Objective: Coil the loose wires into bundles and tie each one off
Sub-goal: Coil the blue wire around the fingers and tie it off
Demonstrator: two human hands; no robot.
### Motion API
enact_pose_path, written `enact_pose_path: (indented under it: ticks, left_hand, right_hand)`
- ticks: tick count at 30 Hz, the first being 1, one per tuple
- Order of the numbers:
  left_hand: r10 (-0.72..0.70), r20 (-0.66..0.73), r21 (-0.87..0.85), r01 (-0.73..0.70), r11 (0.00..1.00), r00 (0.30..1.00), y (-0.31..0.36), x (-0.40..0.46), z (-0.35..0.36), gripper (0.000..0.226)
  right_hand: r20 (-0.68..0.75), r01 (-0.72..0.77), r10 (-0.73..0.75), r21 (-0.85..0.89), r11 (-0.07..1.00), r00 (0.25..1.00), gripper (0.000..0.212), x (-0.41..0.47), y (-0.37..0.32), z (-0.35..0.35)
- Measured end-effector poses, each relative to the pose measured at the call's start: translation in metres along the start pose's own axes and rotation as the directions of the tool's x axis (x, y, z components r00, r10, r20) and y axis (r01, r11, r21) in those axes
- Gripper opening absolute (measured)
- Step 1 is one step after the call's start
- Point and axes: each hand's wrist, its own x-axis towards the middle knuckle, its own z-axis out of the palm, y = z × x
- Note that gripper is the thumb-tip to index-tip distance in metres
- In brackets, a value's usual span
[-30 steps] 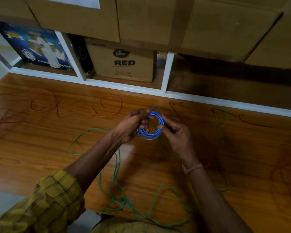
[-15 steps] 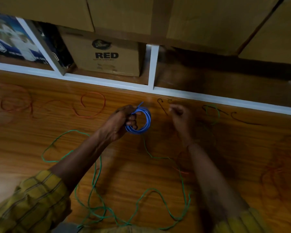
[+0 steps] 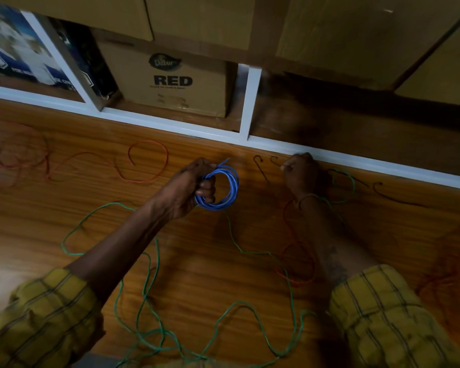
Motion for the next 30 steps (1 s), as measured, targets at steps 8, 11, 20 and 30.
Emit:
enact_pose_path:
  ticks: [8, 11, 20, 30]
  left_hand:
    - [0.075, -0.006, -0.092, -0.075, 0.993, 0.997, 0.006, -0.011, 0.003, 0.023]
    - [0.088, -0.027, -0.138, -0.091, 0.986, 0.996, 0.009, -0.019, 0.003, 0.025]
    - [0.171, -0.145, -0.056, -0.180, 0.982, 0.975, 0.020, -0.048, 0.004, 0.027]
    - [0.263, -0.183, 0.120, -0.244, 0.962, 0.947, 0.032, -0.081, 0.005, 0.025]
  right_hand:
    - [0.134, -0.032, -0.008, 0.291, 0.956, 0.991, 0.006, -0.025, -0.024, -0.023]
    - [0.134, 0.003, -0.071, 0.450, 0.893, 0.988, 0.005, -0.049, -0.056, -0.056]
    - [0.293, 0.329, -0.492, 0.463, 0.823, 0.820, 0.007, -0.109, -0.136, -0.144]
    - [0.105, 0.691, -0.703, 0.129, 0.711, 0.703, 0.014, -0.136, -0.173, -0.098]
